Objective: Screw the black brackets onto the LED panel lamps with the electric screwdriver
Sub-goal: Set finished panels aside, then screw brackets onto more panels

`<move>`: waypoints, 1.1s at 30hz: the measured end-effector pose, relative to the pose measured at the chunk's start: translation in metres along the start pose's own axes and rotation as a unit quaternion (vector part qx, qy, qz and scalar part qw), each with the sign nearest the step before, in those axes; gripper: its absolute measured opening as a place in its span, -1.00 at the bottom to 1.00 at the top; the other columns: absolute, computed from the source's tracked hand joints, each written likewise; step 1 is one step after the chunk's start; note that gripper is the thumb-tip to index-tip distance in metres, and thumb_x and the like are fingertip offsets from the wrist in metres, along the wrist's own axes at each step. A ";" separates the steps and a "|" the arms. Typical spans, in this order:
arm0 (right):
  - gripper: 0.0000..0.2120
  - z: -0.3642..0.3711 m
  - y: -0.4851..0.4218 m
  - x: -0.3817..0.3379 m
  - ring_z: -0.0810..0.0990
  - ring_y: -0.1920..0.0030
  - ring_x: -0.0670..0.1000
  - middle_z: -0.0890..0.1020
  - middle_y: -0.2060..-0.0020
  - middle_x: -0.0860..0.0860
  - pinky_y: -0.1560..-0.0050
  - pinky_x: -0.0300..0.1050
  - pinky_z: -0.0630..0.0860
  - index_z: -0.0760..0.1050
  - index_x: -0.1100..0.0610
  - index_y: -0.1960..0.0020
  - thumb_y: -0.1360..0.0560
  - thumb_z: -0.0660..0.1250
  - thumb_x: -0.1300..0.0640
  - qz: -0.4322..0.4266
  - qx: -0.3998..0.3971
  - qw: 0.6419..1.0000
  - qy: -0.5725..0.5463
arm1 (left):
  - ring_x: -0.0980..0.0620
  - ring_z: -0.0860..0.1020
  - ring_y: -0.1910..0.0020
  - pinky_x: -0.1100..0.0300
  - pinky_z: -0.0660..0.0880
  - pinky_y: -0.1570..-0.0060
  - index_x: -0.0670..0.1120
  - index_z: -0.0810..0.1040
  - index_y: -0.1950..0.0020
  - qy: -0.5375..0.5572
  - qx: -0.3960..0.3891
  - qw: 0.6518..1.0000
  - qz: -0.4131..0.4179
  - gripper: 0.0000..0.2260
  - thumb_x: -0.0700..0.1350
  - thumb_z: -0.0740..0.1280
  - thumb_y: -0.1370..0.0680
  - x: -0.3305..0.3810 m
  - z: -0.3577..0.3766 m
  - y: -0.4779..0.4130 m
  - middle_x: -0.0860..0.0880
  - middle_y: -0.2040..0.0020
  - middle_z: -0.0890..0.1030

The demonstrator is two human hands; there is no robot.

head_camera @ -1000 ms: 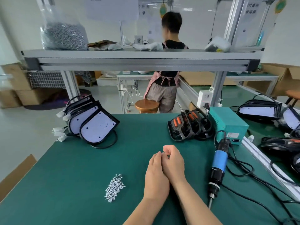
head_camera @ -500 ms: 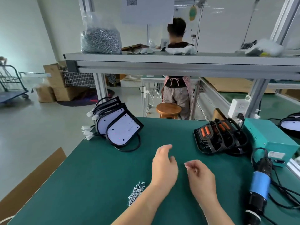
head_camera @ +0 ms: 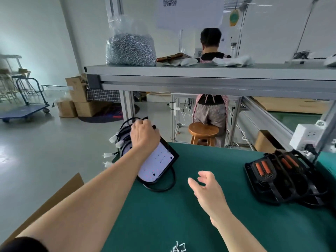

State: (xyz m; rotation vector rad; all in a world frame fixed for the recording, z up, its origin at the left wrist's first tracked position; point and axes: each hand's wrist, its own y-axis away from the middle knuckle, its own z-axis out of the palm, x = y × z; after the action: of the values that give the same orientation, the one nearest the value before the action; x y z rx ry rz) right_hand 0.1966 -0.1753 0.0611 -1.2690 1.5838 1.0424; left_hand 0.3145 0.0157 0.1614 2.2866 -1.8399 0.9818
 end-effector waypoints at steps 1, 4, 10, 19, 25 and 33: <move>-0.46 0.008 -0.008 -0.005 0.55 -0.18 -0.07 0.44 -0.32 -0.09 -0.05 -0.14 0.47 0.29 0.00 -0.47 -0.56 0.36 -0.09 -0.002 -0.005 1.000 0.009 | -0.20 0.33 -0.39 -0.02 0.28 -0.36 -0.18 0.46 -0.34 -0.021 0.005 1.000 -0.019 -0.65 -0.06 0.24 -0.60 -0.008 -0.002 -0.013 -0.19 -0.38 0.41; -0.39 0.033 -0.031 -0.018 0.49 -0.18 -0.04 0.44 -0.22 -0.07 -0.12 -0.12 0.40 0.26 0.04 -0.49 -0.55 0.37 -0.12 -0.003 -0.016 1.000 0.022 | -0.21 0.29 -0.43 -0.04 0.23 -0.44 -0.18 0.37 -0.42 -0.076 0.001 0.993 -0.087 -0.58 -0.14 0.25 -0.57 -0.030 -0.006 -0.050 -0.21 -0.42 0.36; -0.43 0.072 -0.072 -0.035 0.58 -0.06 0.03 0.53 -0.11 -0.02 -0.18 0.09 0.59 0.29 0.11 -0.44 -0.54 0.39 -0.07 0.025 -0.017 0.999 -0.010 | -0.25 0.45 -0.34 -0.06 0.42 -0.31 -0.25 0.39 -0.40 -0.040 -0.074 0.982 -0.171 -0.57 -0.08 0.30 -0.58 -0.082 -0.002 -0.112 -0.25 -0.36 0.46; -0.11 0.093 -0.109 -0.039 0.48 -0.36 0.17 0.47 -0.39 0.13 -0.33 0.04 0.45 -0.01 0.14 -0.63 -0.52 0.45 -0.05 -0.004 -0.051 0.994 0.094 | -0.08 0.62 0.21 0.09 0.58 0.24 -0.07 0.58 -0.09 0.212 -0.325 0.903 -0.182 -0.57 0.29 0.28 -0.57 -0.144 0.000 -0.132 -0.09 0.10 0.70; -0.61 0.089 -0.112 -0.032 0.61 0.11 0.05 0.64 -0.08 0.07 0.23 -0.15 0.50 0.45 0.10 -0.18 -0.45 0.53 0.05 0.023 -0.066 0.997 -0.033 | -0.07 0.62 0.07 0.06 0.61 0.22 0.02 0.54 -0.23 0.322 -0.317 0.870 -0.198 -0.63 0.24 0.29 -0.58 -0.158 0.014 -0.113 -0.04 -0.07 0.69; -0.66 0.032 -0.083 -0.009 0.41 0.50 -0.05 0.62 0.19 0.10 0.50 -0.20 0.33 0.43 0.16 -0.13 -0.46 0.51 0.18 0.055 -0.101 0.982 -0.148 | -0.05 0.71 0.09 0.08 0.61 0.33 0.08 0.55 -0.25 0.409 -0.379 0.810 -0.183 -0.63 0.14 0.40 -0.48 -0.136 0.034 -0.066 -0.03 -0.17 0.69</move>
State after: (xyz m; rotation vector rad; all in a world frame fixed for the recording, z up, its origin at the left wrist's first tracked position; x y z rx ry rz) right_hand 0.2828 -0.1545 0.0517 -1.1052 1.3578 1.4203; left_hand 0.3758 0.1389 0.0893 1.3174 -1.0587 0.7634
